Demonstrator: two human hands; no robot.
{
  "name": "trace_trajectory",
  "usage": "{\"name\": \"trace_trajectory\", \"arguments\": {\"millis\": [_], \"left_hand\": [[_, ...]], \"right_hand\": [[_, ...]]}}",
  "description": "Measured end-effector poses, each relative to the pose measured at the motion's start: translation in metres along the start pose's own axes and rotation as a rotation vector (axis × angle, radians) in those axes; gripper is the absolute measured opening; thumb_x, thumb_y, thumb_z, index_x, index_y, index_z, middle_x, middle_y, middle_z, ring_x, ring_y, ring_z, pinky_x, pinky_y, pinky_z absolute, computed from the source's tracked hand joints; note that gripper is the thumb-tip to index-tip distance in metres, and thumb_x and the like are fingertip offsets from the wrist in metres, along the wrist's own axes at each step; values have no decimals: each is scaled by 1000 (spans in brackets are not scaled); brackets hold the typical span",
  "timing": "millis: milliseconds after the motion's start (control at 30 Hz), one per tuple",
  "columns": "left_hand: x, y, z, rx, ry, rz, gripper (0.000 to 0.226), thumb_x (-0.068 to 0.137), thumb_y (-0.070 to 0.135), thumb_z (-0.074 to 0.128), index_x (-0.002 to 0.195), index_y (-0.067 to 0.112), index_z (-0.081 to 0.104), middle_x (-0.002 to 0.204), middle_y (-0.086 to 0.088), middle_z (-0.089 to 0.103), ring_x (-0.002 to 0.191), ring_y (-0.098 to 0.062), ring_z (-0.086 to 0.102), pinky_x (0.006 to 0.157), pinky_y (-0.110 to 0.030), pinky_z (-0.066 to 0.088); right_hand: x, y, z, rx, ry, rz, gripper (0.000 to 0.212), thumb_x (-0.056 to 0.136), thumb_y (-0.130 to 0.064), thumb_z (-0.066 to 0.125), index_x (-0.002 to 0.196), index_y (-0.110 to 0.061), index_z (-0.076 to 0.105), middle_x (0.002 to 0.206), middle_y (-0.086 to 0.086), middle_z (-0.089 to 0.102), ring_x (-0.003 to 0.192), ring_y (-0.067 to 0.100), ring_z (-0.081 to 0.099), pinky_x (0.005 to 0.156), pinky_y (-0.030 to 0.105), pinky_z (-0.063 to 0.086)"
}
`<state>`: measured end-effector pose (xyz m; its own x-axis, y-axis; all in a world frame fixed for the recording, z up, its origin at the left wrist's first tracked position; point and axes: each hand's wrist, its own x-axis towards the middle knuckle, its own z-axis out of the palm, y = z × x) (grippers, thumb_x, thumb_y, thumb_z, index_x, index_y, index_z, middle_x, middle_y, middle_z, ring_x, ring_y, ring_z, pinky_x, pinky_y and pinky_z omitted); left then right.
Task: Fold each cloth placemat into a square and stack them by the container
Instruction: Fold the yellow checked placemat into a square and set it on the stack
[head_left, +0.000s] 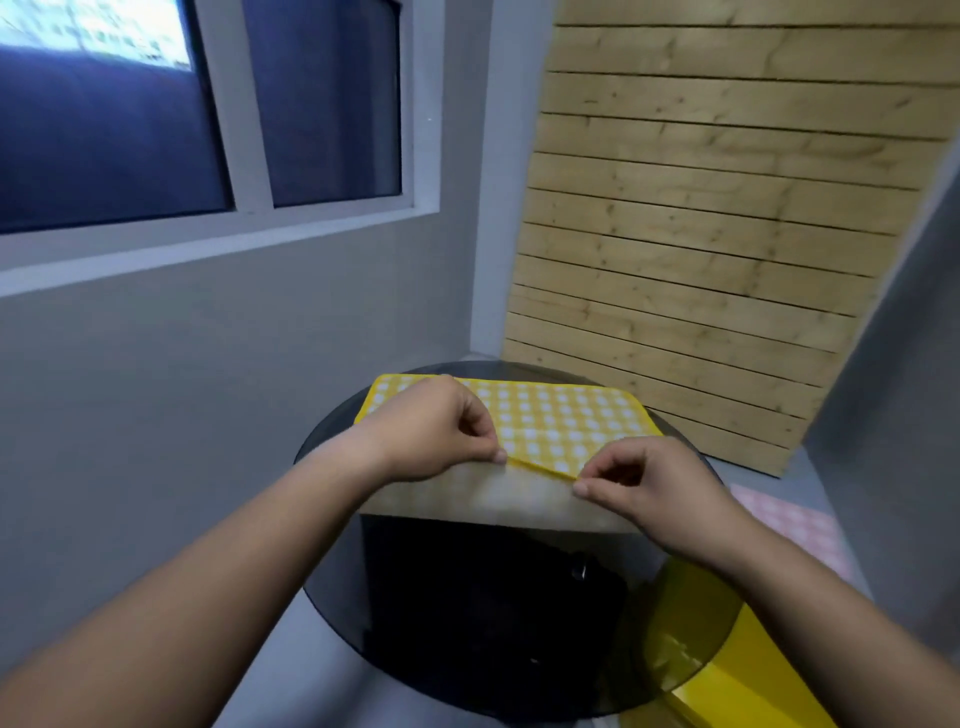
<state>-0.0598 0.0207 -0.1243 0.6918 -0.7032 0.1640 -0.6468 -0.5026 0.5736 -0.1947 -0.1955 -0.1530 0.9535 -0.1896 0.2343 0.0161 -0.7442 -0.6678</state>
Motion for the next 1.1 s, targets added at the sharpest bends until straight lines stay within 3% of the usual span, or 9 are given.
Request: {"name": "trace_trajectory", "arguments": {"millis": [133, 200, 267, 367, 467, 600, 700, 800, 1100], "left_hand": [[27, -10, -2, 225, 124, -22, 18, 78, 43, 80, 72, 27, 75, 73, 11, 72, 77, -12, 65, 70, -32, 54], [41, -14, 3, 325, 157, -37, 18, 83, 43, 76, 79, 25, 74, 82, 8, 73, 83, -18, 64, 69, -31, 49], [57, -19, 11, 427, 190, -44, 18, 88, 41, 70, 85, 24, 72, 92, 4, 73, 91, -23, 63, 70, -31, 40], [80, -30, 25, 543, 217, -59, 15, 94, 38, 62, 92, 25, 69, 101, 1, 72, 100, -26, 62, 75, -32, 31], [102, -52, 42, 530, 189, -122, 14, 95, 34, 58, 95, 24, 69, 104, 1, 72, 100, -26, 62, 74, -32, 34], [122, -84, 67, 316, 121, -233, 18, 94, 34, 60, 86, 19, 67, 96, 5, 71, 96, -23, 63, 74, -31, 41], [127, -103, 86, 182, 134, -313, 28, 92, 38, 62, 75, 16, 64, 83, 9, 70, 90, -19, 62, 83, -34, 41], [129, -123, 102, 126, 170, -356, 34, 89, 44, 66, 66, 21, 61, 82, 14, 69, 96, -15, 59, 89, -38, 34], [131, -136, 117, 144, 303, -335, 22, 89, 44, 66, 75, 27, 69, 86, 14, 67, 110, -19, 48, 83, -35, 24]], "right_hand": [[27, 12, -3, -203, 194, 48, 13, 85, -33, 73, 72, -30, 72, 71, -16, 69, 77, 8, 64, 67, 26, 44], [41, 19, 1, -400, 284, 39, 12, 89, -37, 66, 82, -30, 72, 81, -12, 69, 89, 17, 62, 77, 33, 44], [57, 29, 6, -637, 373, -3, 15, 93, -40, 59, 90, -32, 71, 89, -8, 68, 98, 23, 57, 82, 36, 34], [84, 52, 16, -835, 373, -58, 21, 95, -35, 52, 89, -32, 71, 87, -6, 65, 95, 25, 55, 80, 36, 23], [108, 79, 25, -946, 324, -106, 21, 89, -24, 54, 78, -30, 71, 76, -3, 62, 85, 27, 54, 81, 38, 25], [127, 114, 39, -885, 174, 11, 23, 95, -31, 51, 90, -33, 73, 86, -6, 63, 96, 23, 52, 88, 37, 25], [135, 133, 50, -579, 99, 134, 23, 95, -37, 49, 93, -34, 72, 98, -8, 59, 107, 21, 45, 91, 35, 21], [142, 150, 55, -407, 16, 166, 16, 94, -38, 55, 88, -31, 69, 101, -7, 56, 109, 21, 43, 94, 36, 27], [157, 164, 59, -366, 28, 170, 21, 93, -44, 56, 81, -28, 59, 97, -7, 55, 102, 17, 43, 88, 34, 25]]}}
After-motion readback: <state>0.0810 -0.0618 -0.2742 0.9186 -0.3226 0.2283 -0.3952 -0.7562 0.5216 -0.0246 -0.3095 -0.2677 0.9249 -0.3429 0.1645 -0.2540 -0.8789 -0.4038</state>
